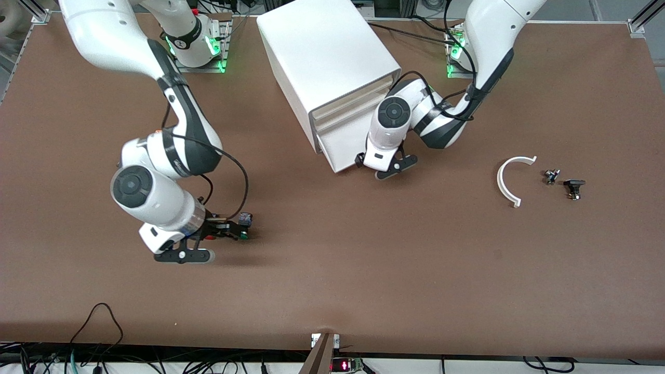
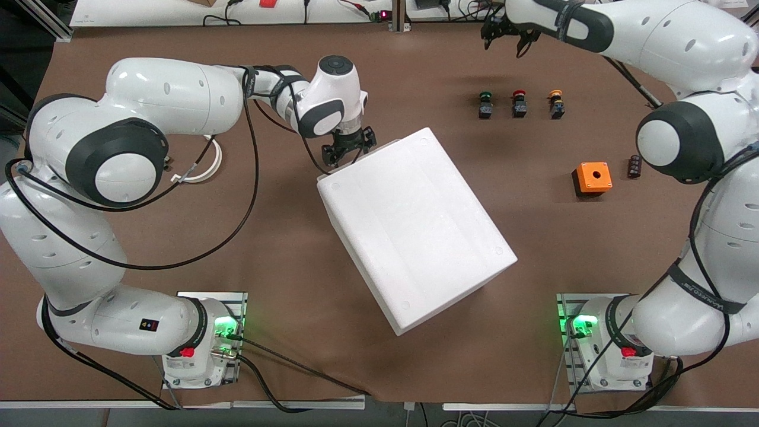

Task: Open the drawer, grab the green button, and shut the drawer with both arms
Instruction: 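Open and raise the right gripper while the left gripper reaches the drawer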

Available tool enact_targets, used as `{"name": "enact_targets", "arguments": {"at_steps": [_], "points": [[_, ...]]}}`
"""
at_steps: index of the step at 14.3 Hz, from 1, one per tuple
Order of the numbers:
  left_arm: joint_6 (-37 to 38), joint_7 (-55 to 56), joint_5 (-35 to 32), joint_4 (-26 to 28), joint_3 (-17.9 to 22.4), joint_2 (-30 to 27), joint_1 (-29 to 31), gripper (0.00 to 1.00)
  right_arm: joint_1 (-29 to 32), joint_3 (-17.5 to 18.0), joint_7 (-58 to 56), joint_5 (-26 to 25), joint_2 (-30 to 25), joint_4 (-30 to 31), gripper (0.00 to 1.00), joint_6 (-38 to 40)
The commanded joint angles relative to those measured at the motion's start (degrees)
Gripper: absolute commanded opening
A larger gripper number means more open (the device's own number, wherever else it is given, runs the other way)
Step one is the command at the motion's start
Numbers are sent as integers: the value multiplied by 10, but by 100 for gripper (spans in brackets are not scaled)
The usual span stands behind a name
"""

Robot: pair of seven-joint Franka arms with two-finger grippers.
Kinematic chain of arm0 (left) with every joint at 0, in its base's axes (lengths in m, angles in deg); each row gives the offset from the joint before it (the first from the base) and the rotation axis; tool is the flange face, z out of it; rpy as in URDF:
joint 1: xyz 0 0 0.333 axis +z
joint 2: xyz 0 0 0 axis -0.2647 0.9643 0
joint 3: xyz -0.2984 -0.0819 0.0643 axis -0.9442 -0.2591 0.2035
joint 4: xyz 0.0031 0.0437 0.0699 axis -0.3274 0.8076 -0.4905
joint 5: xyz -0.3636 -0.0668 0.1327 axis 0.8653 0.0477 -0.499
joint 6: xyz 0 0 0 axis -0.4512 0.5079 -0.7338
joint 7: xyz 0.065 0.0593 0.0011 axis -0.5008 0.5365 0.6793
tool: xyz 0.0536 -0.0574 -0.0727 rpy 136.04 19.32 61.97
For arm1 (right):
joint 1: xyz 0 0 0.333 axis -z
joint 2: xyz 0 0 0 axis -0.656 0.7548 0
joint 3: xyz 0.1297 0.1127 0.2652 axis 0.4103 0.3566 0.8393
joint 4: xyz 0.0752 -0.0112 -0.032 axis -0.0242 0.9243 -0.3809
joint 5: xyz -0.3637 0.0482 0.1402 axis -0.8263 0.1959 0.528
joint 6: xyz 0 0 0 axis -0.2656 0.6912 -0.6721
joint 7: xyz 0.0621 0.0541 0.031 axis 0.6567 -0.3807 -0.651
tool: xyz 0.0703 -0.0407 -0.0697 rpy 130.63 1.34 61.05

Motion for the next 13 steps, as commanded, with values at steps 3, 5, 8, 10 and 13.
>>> {"name": "enact_targets", "arguments": {"at_steps": [3, 5, 8, 10, 13], "points": [[2, 10, -9, 16, -41, -1, 13, 100, 30, -4, 18, -23, -104, 58, 100, 36], [2, 11, 5, 18, -55, 1, 14, 100, 59, -4, -31, -24, -154, 105, 100, 36], [2, 10, 25, 18, -67, 1, 15, 100, 95, -4, -61, -23, -234, 184, 100, 45], [2, 10, 27, 19, -76, 3, 14, 100, 122, -2, -96, -23, -269, 201, 100, 75], [2, 10, 50, 19, -78, 10, 11, 100, 126, -7, -91, -18, -301, 202, 100, 128]]}}
